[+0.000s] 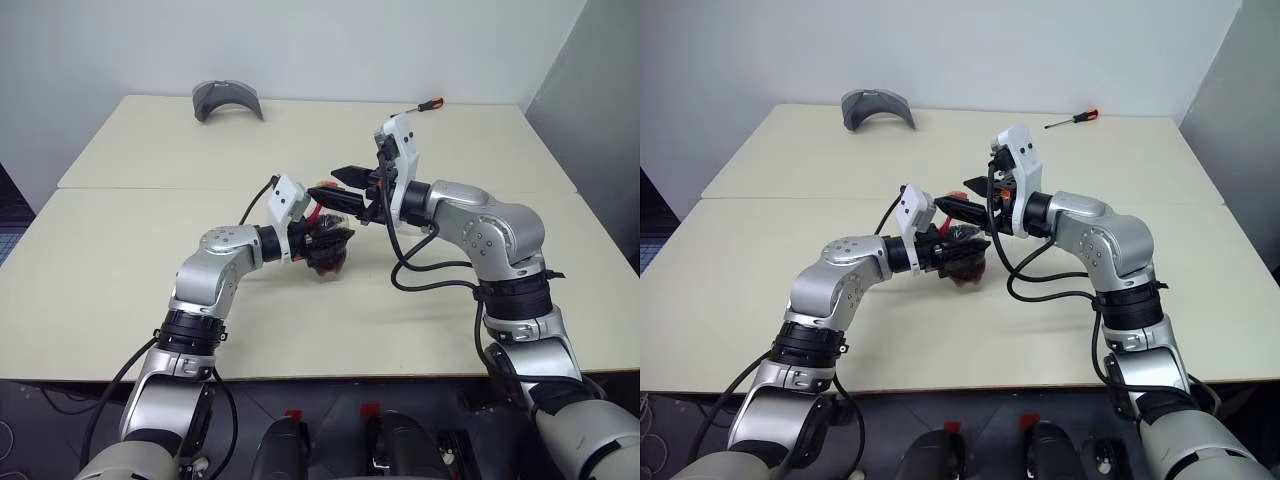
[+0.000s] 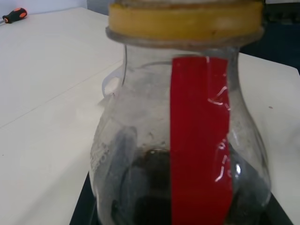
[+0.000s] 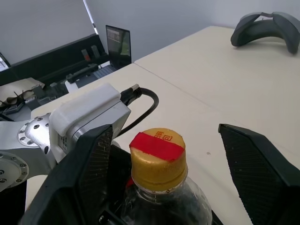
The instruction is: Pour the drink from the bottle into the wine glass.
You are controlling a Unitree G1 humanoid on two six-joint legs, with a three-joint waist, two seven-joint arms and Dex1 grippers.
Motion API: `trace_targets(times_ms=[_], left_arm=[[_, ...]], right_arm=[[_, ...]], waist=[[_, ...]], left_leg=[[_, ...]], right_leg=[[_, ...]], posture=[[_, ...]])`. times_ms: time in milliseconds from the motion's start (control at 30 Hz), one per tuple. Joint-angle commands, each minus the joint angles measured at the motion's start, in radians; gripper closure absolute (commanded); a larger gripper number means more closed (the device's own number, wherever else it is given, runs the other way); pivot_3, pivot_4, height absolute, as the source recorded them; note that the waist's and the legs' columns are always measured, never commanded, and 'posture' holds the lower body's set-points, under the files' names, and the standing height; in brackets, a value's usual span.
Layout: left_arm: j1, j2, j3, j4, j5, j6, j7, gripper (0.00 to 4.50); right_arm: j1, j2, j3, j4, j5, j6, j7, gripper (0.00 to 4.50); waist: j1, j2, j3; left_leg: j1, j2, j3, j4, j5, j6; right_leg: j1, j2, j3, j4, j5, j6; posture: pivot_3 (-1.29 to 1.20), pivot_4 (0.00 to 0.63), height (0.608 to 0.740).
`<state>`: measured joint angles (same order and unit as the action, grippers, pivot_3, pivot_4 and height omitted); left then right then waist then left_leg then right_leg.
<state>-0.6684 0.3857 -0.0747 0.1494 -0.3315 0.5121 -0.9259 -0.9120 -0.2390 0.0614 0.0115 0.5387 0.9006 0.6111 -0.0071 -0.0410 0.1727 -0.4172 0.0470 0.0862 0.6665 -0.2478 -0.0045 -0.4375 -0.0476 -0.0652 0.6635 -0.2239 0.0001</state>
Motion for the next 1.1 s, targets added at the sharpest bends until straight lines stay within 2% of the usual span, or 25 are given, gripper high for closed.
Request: trace_targets(times_ms=[33, 167, 267, 467, 733, 833, 1100], left_arm=[[-0.010, 0.002, 0.007, -0.061, -0.016, -0.015, -0.001, 2.90], [-0.010, 0.002, 0.007, -0.067, -0.017, -0.011, -0.001, 2.90], [-0.008, 0.003, 0.006, -0.073, -0.019, -0.007, -0.001, 2.90], [-0.004, 0.001, 0.003, -0.081, -0.020, 0.001, -0.001, 2.90], [0.017, 0.008, 0.003, -0.118, -0.028, 0.018, -0.001, 2.90], [0.036, 0.029, -0.015, -0.164, -0.023, -0.006, -0.033, 2.90], [0.122, 0.111, -0.030, -0.341, -0.070, -0.006, -0.131, 2.90]], right_arm=[[-0.005, 0.002, -0.009, -0.036, 0.011, -0.013, 0.011, 0.57], [-0.003, 0.005, -0.013, -0.038, 0.013, -0.011, 0.008, 0.57], [-0.004, 0.005, -0.018, -0.035, 0.013, -0.013, 0.007, 1.15], [-0.009, 0.011, -0.028, -0.031, 0.016, -0.012, 0.002, 3.22], [-0.013, 0.018, -0.045, -0.043, 0.048, -0.018, 0.028, 3.25], [-0.006, 0.010, -0.036, -0.068, 0.079, -0.040, 0.098, 3.25], [0.029, -0.066, 0.060, -0.052, 0.054, -0.212, 0.422, 3.25]], waist=[[0.000, 0.000, 0.000], [0.000, 0.000, 0.000], [0.000, 0.000, 0.000], [0.000, 0.000, 0.000], [0.000, 0.000, 0.000], [0.000, 0.000, 0.000], [0.000, 0.000, 0.000]], left_leg=[[0.000, 0.000, 0.000, 0.000, 0.000, 0.000], [0.000, 0.000, 0.000, 0.000, 0.000, 0.000], [0.000, 0.000, 0.000, 0.000, 0.000, 0.000], [0.000, 0.000, 0.000, 0.000, 0.000, 0.000], [0.000, 0.000, 0.000, 0.000, 0.000, 0.000], [0.000, 0.000, 0.000, -0.001, 0.000, 0.000], [0.000, 0.000, 0.000, -0.001, 0.000, 0.000]], right_leg=[[0.000, 0.000, 0.000, 0.000, 0.000, 0.000], [0.000, 0.000, 0.000, 0.000, 0.000, 0.000], [0.000, 0.000, 0.000, 0.000, 0.000, 0.000], [0.000, 0.000, 0.000, 0.000, 0.000, 0.000], [0.000, 0.000, 0.000, 0.000, 0.000, 0.000], [0.000, 0.000, 0.000, -0.001, 0.000, 0.000], [0.000, 0.000, 0.000, -0.001, 0.000, 0.000]], posture=[[0.00, 0.150, 0.740], [0.00, 0.150, 0.740], [0.00, 0.150, 0.740], [0.00, 0.150, 0.740], [0.00, 0.150, 0.740], [0.00, 0.150, 0.740], [0.00, 0.150, 0.740]])
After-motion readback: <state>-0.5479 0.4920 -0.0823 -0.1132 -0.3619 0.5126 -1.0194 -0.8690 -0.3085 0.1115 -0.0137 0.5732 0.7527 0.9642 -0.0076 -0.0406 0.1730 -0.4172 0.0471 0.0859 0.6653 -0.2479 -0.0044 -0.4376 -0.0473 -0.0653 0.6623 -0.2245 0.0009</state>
